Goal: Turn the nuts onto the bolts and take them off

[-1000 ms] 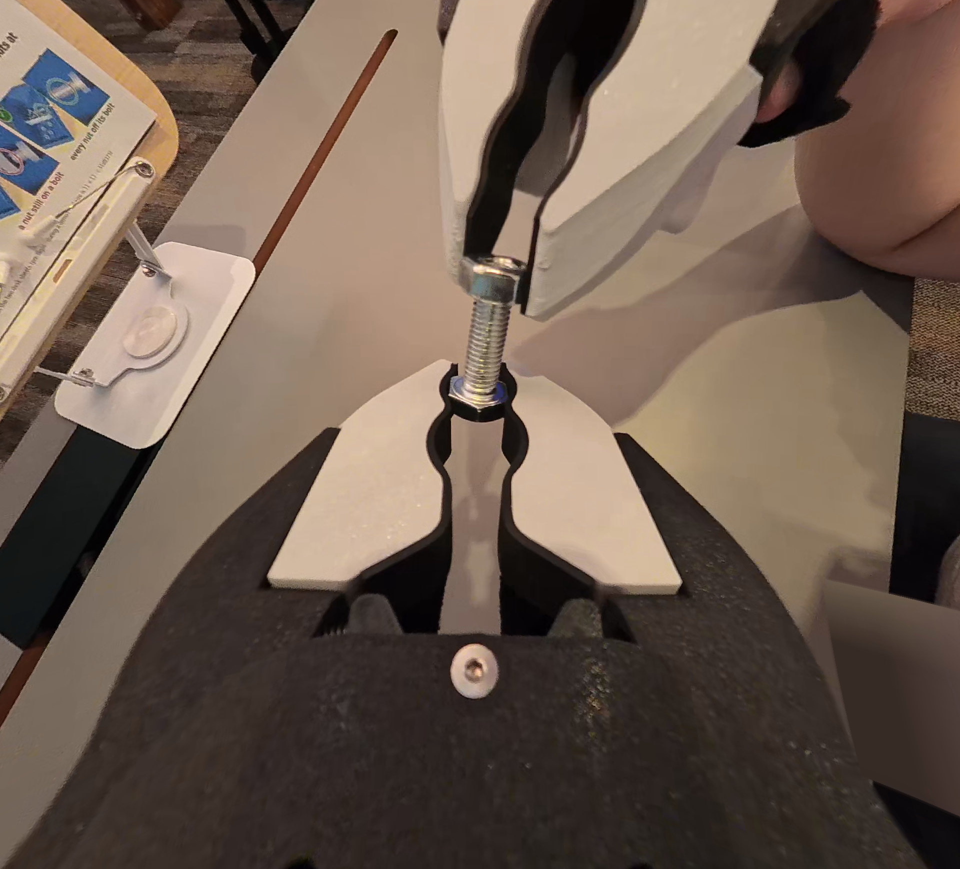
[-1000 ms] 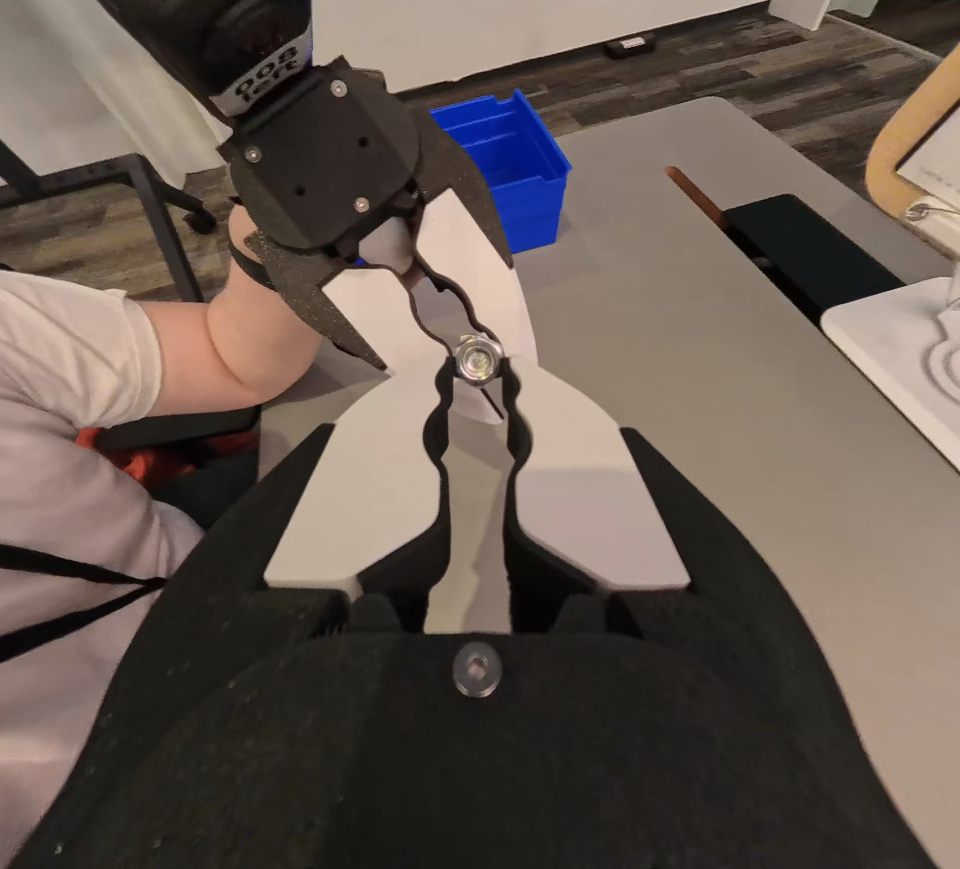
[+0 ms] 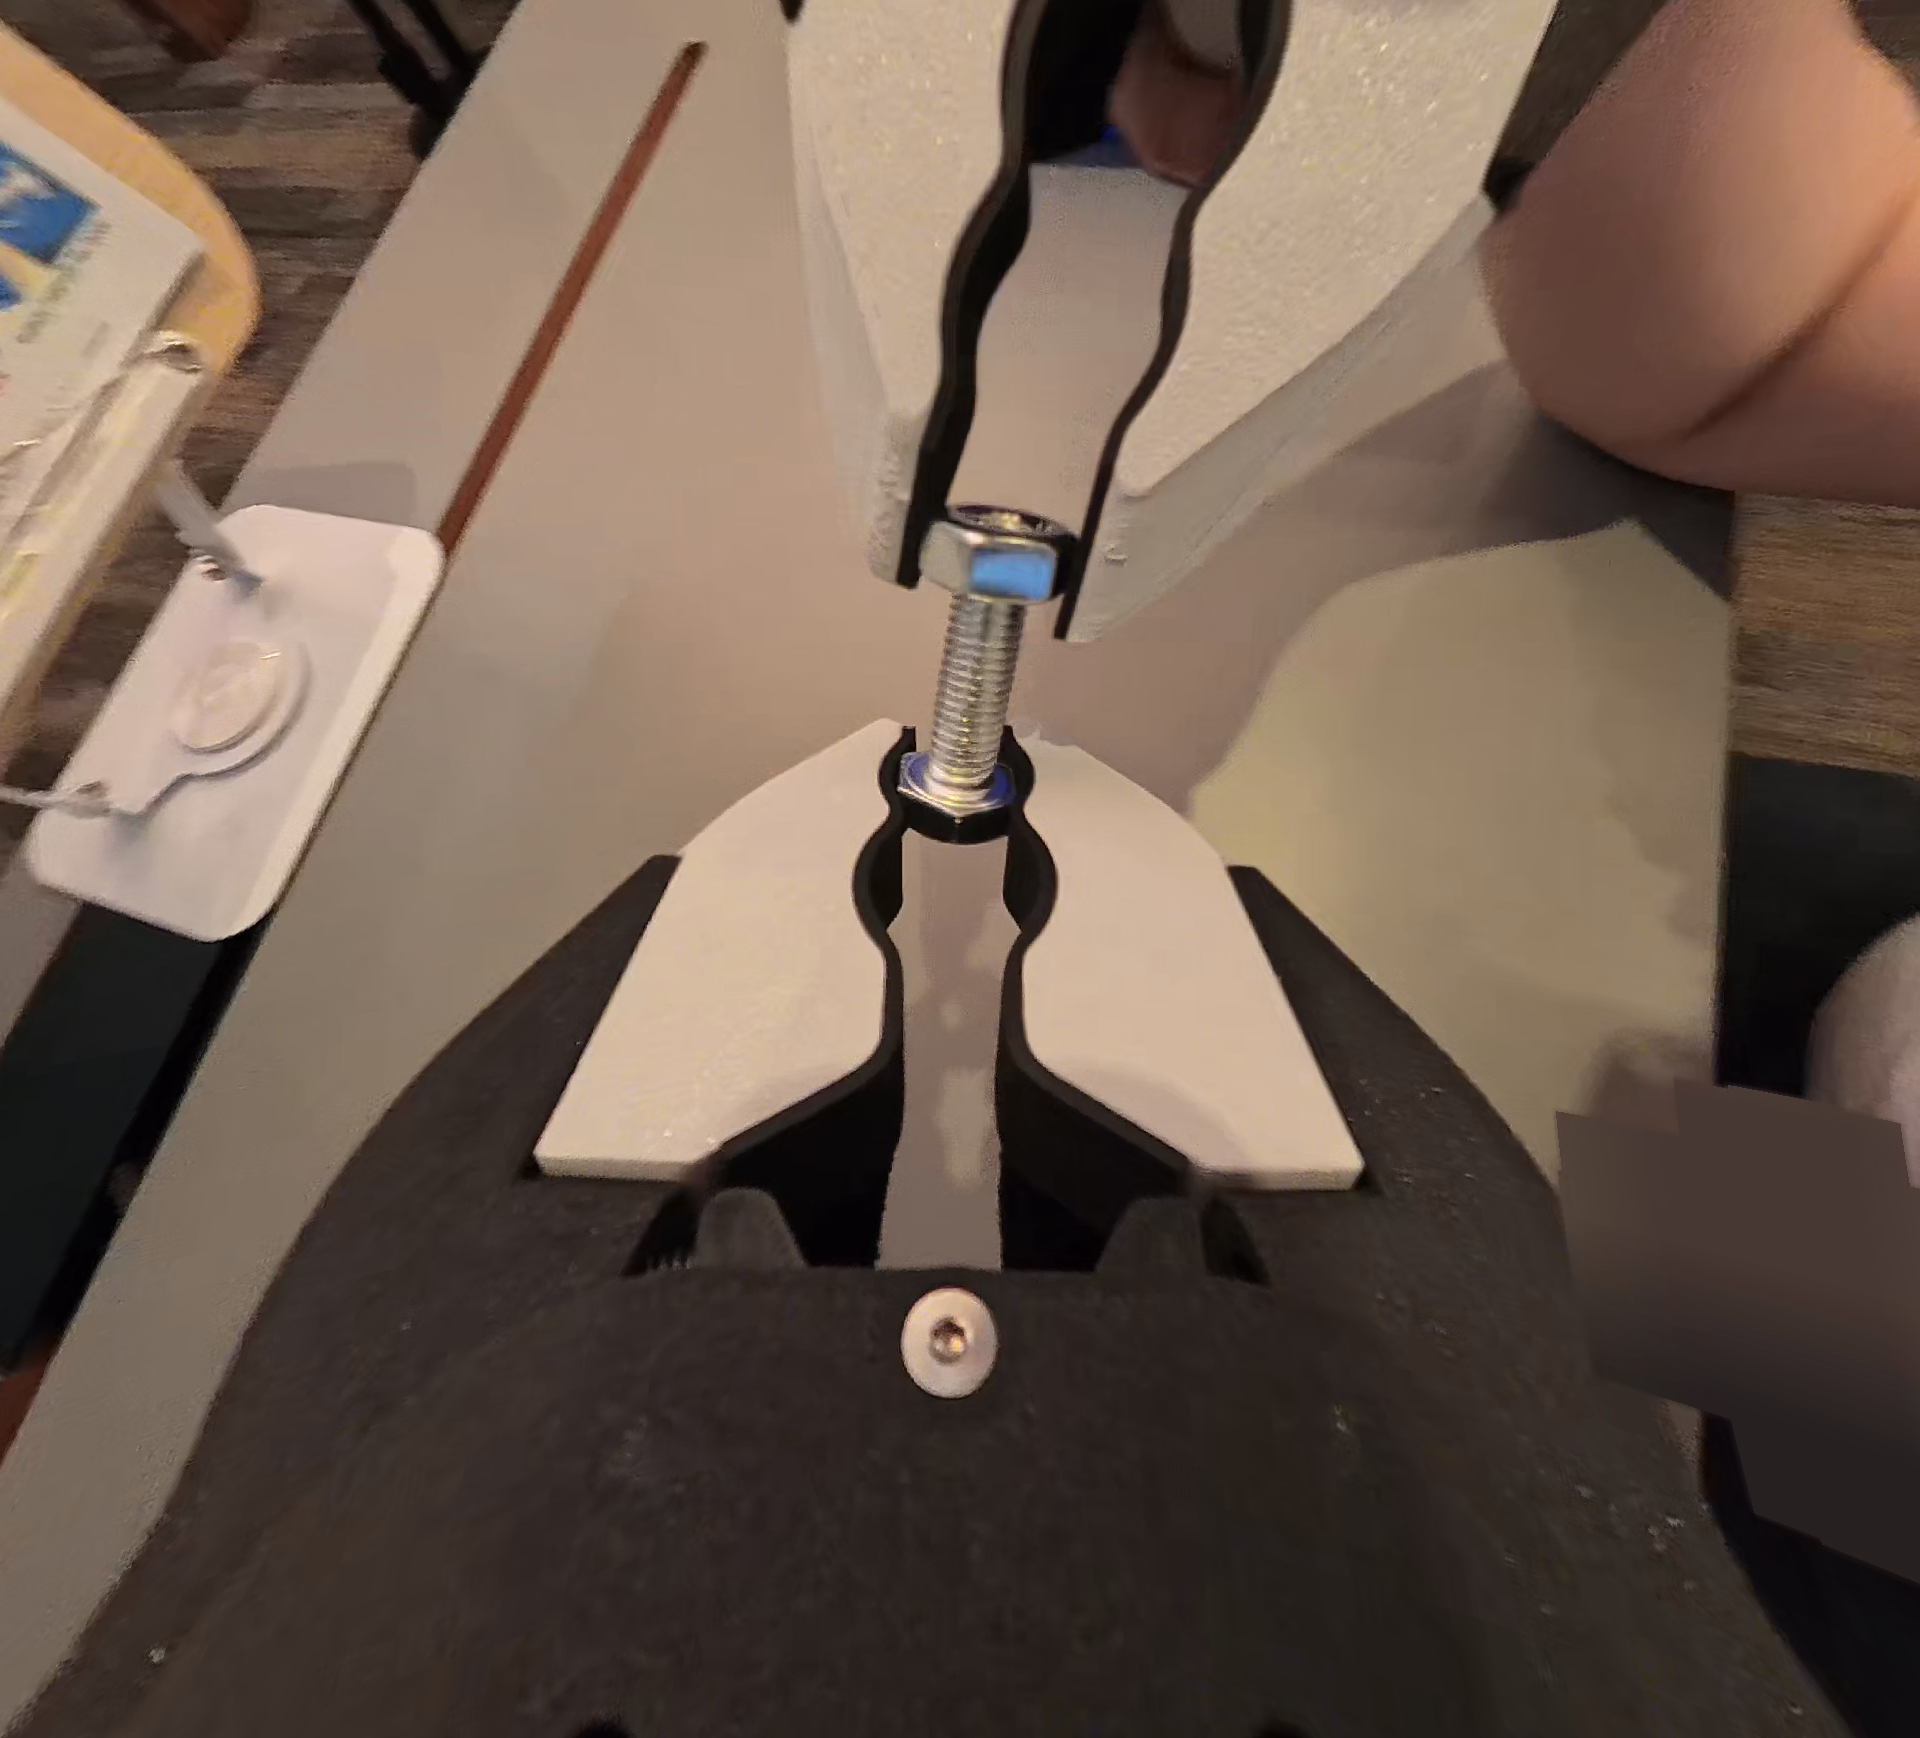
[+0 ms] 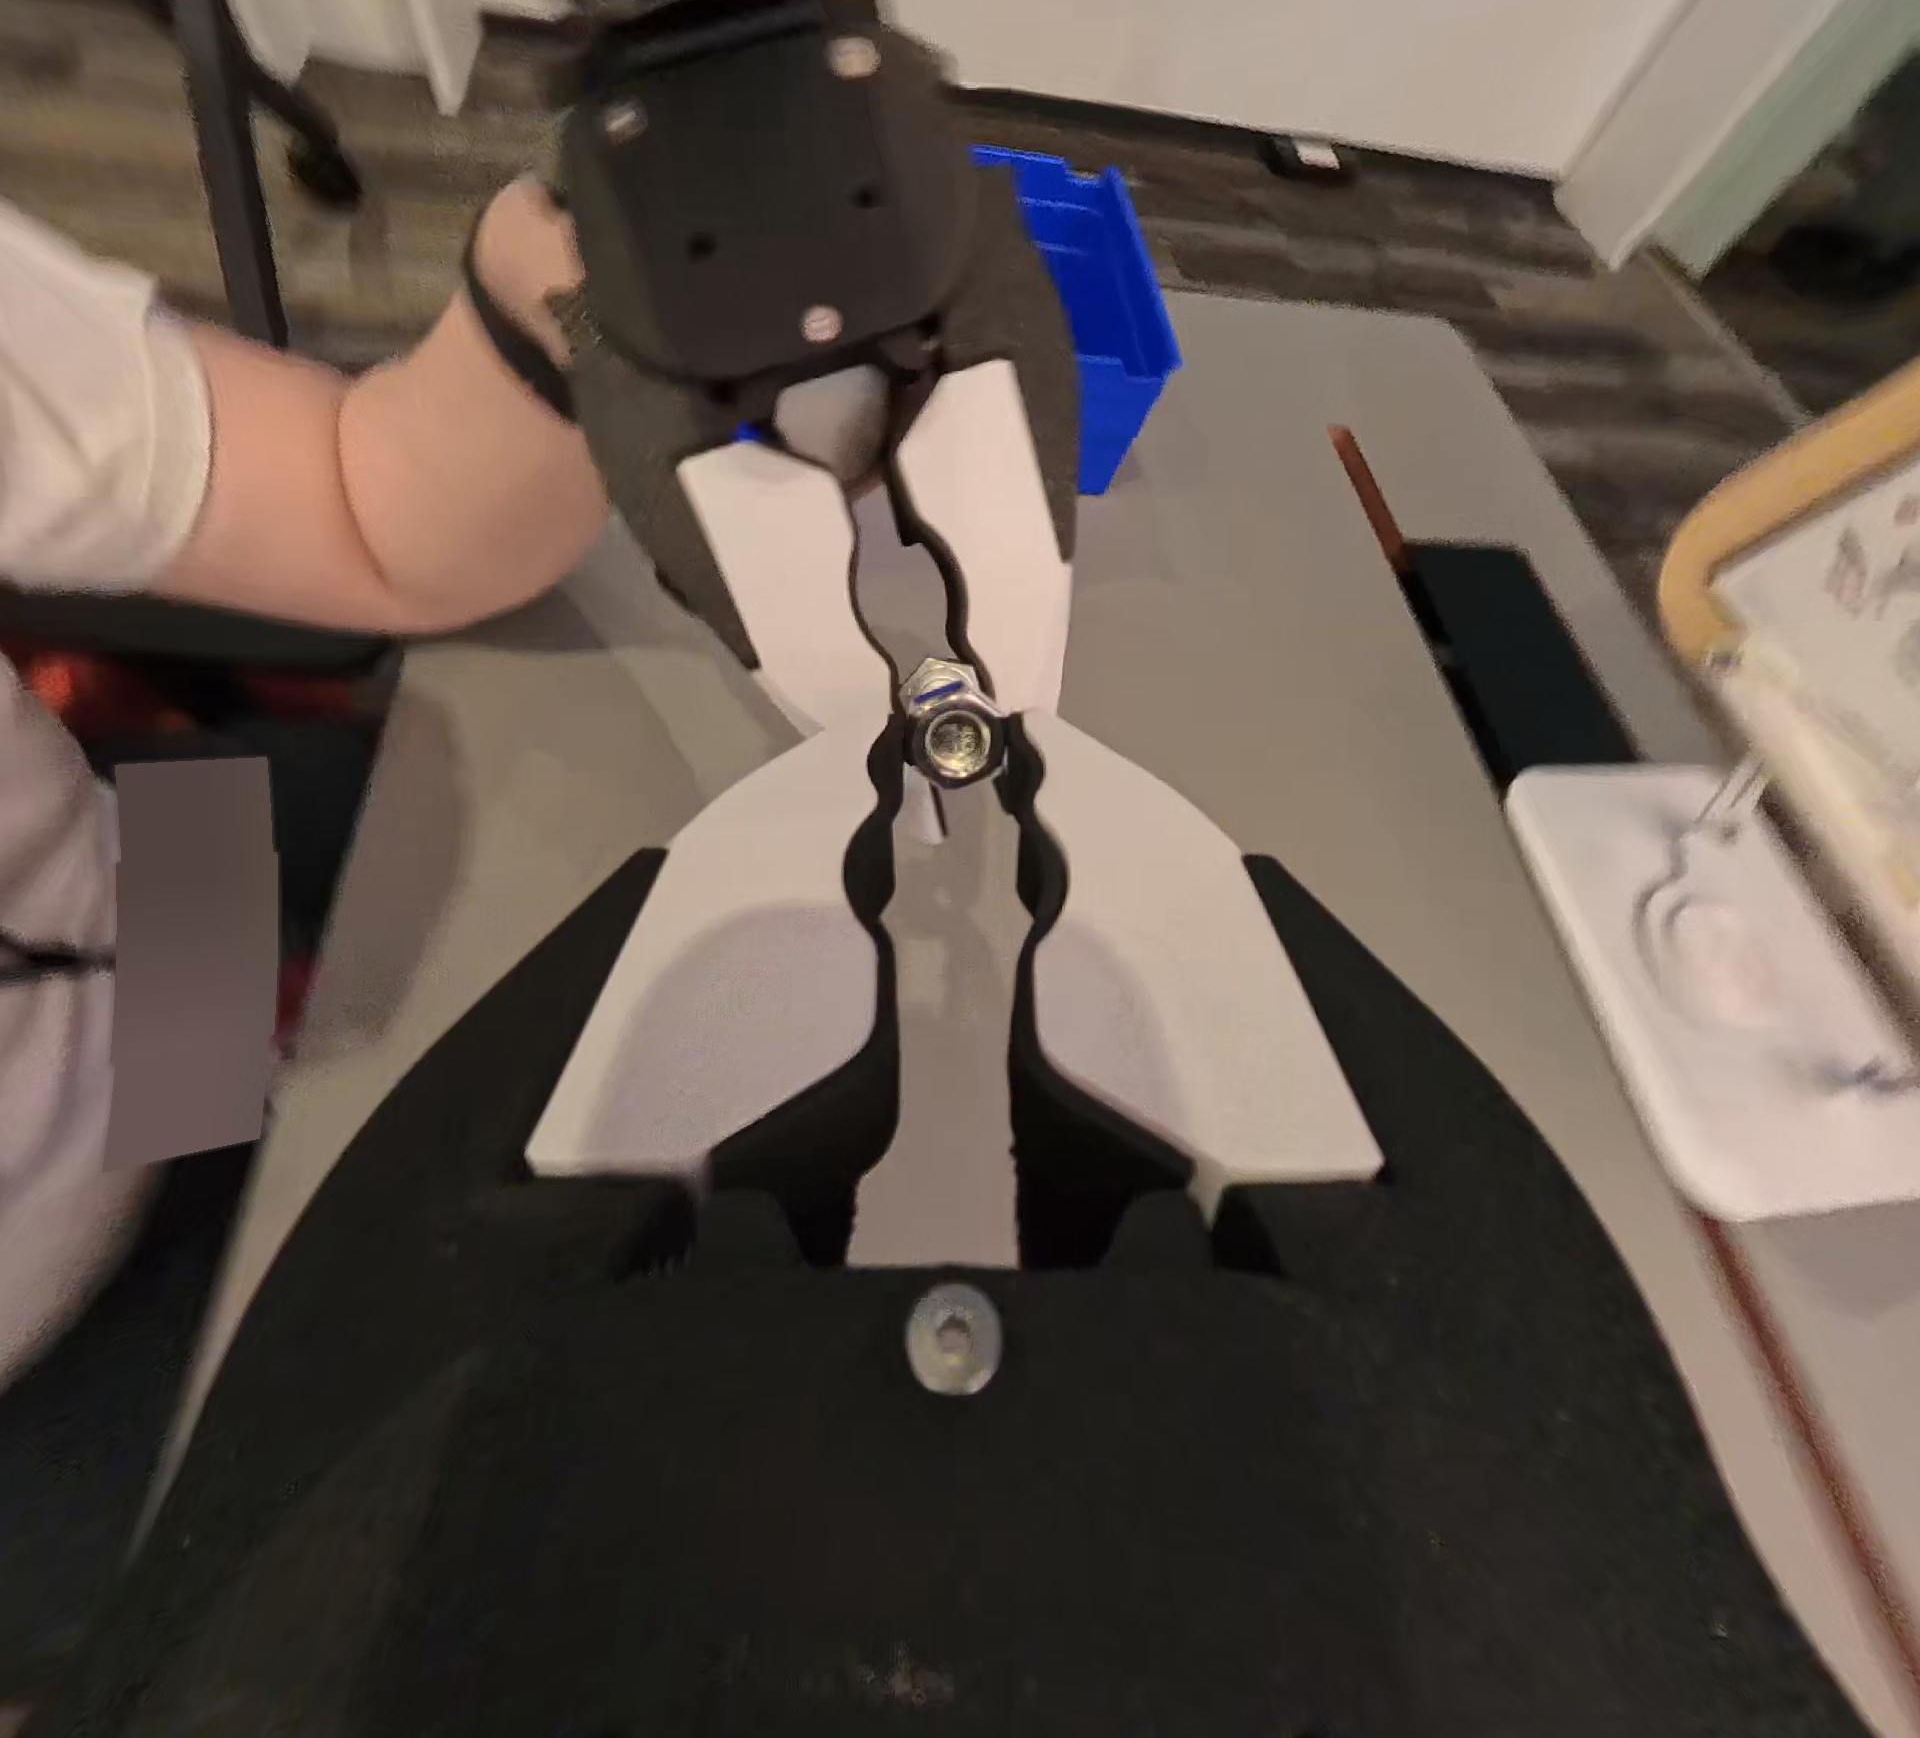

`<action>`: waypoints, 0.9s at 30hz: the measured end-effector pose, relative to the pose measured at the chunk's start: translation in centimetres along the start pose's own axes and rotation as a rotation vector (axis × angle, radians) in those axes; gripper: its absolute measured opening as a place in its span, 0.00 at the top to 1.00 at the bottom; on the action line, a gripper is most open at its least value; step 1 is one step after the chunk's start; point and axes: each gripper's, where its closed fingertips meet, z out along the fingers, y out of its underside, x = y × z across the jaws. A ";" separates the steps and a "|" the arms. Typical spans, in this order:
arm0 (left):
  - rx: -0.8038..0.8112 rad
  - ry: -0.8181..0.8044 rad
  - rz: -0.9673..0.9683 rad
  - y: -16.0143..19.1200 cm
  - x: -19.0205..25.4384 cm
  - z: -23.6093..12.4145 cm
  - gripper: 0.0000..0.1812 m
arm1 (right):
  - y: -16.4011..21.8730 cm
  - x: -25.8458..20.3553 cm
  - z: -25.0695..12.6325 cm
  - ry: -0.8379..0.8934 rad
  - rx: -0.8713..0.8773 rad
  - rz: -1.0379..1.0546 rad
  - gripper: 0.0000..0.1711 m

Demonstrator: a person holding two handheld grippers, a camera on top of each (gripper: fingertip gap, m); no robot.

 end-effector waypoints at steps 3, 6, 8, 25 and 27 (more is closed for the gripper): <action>0.007 0.124 0.005 0.0 1.8 -0.2 0.92 | 0.0 -1.4 -0.3 -0.050 0.032 -0.271 0.89; 0.020 0.224 0.000 -0.1 3.2 -0.4 0.92 | -0.1 -2.5 -0.6 -0.102 0.074 -0.377 0.89; 0.030 0.304 -0.022 -0.1 4.1 -0.7 0.92 | -0.3 -3.1 -0.8 -0.132 0.104 -0.427 0.89; 0.063 0.129 -0.083 -0.5 0.6 -0.7 0.92 | -1.6 0.9 -0.2 0.061 0.127 -0.039 0.79; 0.058 0.109 -0.081 -0.4 0.4 -0.7 0.92 | -1.6 0.5 -0.2 0.006 0.132 0.082 0.79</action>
